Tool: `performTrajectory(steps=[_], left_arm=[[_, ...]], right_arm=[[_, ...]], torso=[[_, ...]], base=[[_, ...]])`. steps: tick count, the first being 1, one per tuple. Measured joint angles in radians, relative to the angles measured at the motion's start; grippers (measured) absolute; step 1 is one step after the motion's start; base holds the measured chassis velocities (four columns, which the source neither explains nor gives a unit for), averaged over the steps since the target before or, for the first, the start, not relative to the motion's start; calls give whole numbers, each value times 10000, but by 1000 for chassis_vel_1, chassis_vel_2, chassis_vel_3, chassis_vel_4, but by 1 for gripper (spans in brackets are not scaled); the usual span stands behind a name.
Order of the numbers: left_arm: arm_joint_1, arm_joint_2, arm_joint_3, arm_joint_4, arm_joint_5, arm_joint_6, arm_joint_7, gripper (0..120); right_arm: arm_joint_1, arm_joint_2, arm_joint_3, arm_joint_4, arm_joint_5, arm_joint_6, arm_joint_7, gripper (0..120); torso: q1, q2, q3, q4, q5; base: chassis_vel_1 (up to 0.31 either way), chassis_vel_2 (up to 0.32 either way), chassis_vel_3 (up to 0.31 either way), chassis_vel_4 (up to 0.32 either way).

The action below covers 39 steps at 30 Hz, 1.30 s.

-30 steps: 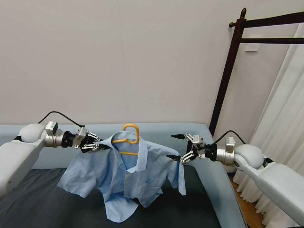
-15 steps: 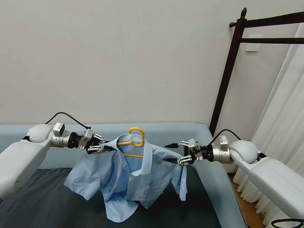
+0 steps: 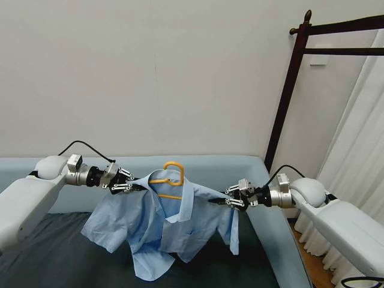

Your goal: Pick up the clothes from the sofa and hang them on the clothes hanger.

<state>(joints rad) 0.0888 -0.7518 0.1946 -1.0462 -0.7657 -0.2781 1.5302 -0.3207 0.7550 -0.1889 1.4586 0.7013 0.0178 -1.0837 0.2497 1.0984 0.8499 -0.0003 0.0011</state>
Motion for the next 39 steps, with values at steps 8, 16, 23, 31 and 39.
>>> performTrajectory(steps=[8, 16, 23, 31, 39], left_arm=[[26, 256, -257, 256, -976, -828, -341, 19], [1015, 829, -1233, 164, -2608, -1888, -2967, 51], [2626, 964, -1939, -1185, -3522, -2561, -5157, 70], [4994, 447, -2436, -4816, -2334, -1984, -10875, 99], [4525, -150, -1487, -5719, -1550, -1095, -13265, 100]], right_arm=[[133, -453, 59, 417, 1130, -679, 541, 7], [987, -1150, 507, 898, 1959, -1704, 1617, 7], [1463, -1524, 891, 1750, 2296, -2619, 3020, 7], [1844, -1775, 1298, 3784, 2845, -4280, 6334, 7], [1575, -1806, 1232, 4434, 3532, -4768, 8189, 7]], torso=[[0, 0, 0, 0, 2], [0, 0, -1, 3, -2], [0, 0, -1, -1, -1], [-1, 1, -2, 0, 2], [-1, 0, -1, -1, 5]], base=[[0, 0, 0, 0], [0, 0, 0, 0], [0, 0, 0, 0], [0, 0, 0, 0], [0, 0, 0, 0]])
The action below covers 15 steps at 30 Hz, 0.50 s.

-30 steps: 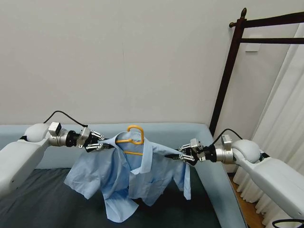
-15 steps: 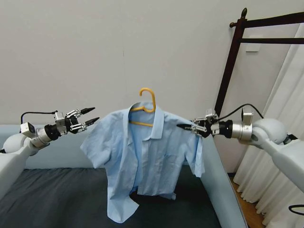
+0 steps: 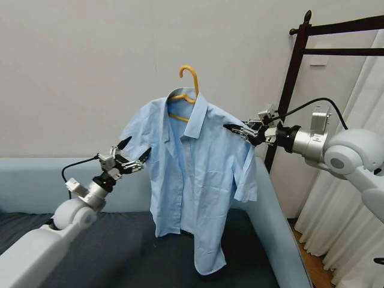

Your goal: Pick up the clothes from the sofa and hang them on the clothes hanger.

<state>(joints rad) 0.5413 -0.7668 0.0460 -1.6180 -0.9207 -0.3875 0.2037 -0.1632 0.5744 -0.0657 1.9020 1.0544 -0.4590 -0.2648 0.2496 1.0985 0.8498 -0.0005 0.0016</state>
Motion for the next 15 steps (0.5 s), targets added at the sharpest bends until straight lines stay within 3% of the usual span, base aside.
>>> performTrajectory(steps=[2, 6, 8, 15], left_arm=[[-534, -383, 620, -18, 547, 596, -1307, 100], [-1069, -704, 1306, 51, 664, 1038, -2175, 100], [-1163, -757, 1433, 84, 668, 1082, -2255, 100], [-1992, -1282, 2329, 572, 762, 982, -2531, 78]], right_arm=[[-21, -51, 23, 52, 74, -48, 165, 7], [81, -57, 23, 73, 74, -100, 168, 7], [108, -51, 23, 81, 74, -110, 180, 7], [254, 38, 8, 110, 45, -139, 194, 7]], torso=[[0, 0, 0, 2, -3], [0, 0, 1, 0, -2], [0, 0, 1, 1, -2], [1, 0, 1, 2, -3]], base=[[0, 0, 0, 0], [0, 0, 0, 0], [0, 0, 0, 0], [0, 0, 0, 0]])
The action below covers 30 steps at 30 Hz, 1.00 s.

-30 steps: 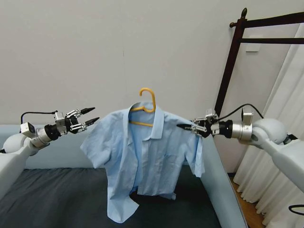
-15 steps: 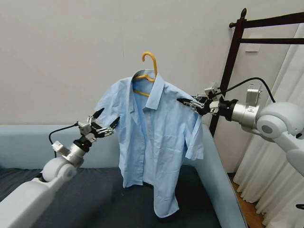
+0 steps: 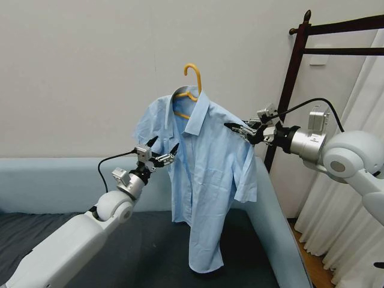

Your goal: Pick up the clothes from the sofa and hang them on the clothes hanger.

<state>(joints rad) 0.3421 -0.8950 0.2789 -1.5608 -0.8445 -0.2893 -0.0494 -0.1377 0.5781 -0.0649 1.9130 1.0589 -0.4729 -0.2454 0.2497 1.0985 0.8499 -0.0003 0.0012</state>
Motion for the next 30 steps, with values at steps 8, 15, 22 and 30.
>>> performTrajectory(steps=[8, 15, 22, 30], left_arm=[[-312, -310, 114, 252, -59, -602, -8, 46], [-158, -211, -102, 158, -70, -845, 136, 22], [-89, -146, -225, 93, -65, -1110, 572, 0], [-304, -248, -135, 189, -70, -1308, 862, 0]], right_arm=[[-76, 159, 2, -24, -95, 34, -57, 7], [-173, 196, 30, -48, -125, 57, 215, 7], [-190, 182, 43, 83, 202, -41, 837, 7], [-419, 81, 180, 259, 279, -50, 920, 7]], torso=[[0, 0, 0, 1, 0], [0, -1, 0, 1, -2], [0, 0, 0, 2, -3], [0, 0, 0, -1, -2]], base=[[0, 0, 0, 0], [0, 0, 0, 0], [0, 0, 0, 0], [0, 0, 0, 0]])
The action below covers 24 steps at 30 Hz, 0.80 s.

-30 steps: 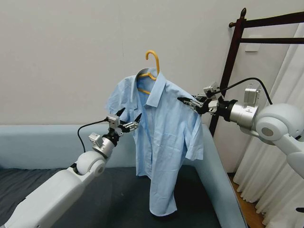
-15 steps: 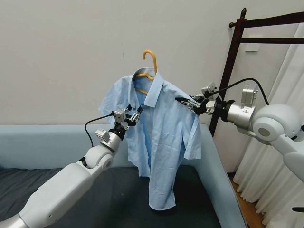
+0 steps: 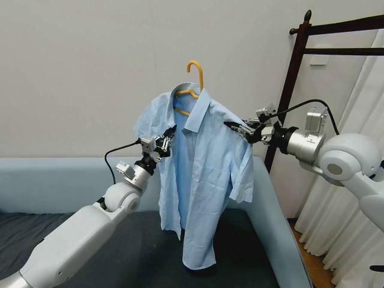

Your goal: Pick up the clothes from the sofa and hang them on the clothes hanger.

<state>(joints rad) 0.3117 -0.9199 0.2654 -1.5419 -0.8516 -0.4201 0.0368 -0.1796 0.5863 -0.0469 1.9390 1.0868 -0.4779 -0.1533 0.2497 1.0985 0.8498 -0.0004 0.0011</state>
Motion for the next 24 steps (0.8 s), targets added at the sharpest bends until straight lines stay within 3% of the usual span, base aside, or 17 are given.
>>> performTrajectory(steps=[9, 16, 19, 24], left_arm=[[235, 76, 230, -310, 11, -57, 805, 0], [215, -45, 295, -353, 63, -86, 141, 0], [308, -82, 303, -413, 195, -119, -796, 10], [841, 6, -125, -409, 583, -66, -1297, 30]], right_arm=[[119, 75, -47, 141, 559, 13, 1141, 7], [136, 0, -29, 222, 879, 16, 1332, 7], [29, -124, 163, 248, 945, 33, 1500, 7], [-14, -323, 558, 294, 1161, -70, 2043, 7]], torso=[[0, 0, 0, 2, 0], [0, 0, 0, 2, 0], [1, 0, 0, 0, 1], [0, 0, 0, 0, 1]], base=[[0, 0, 0, 0], [0, 0, 0, 0], [0, 0, 0, 0], [0, 0, 0, 0]])
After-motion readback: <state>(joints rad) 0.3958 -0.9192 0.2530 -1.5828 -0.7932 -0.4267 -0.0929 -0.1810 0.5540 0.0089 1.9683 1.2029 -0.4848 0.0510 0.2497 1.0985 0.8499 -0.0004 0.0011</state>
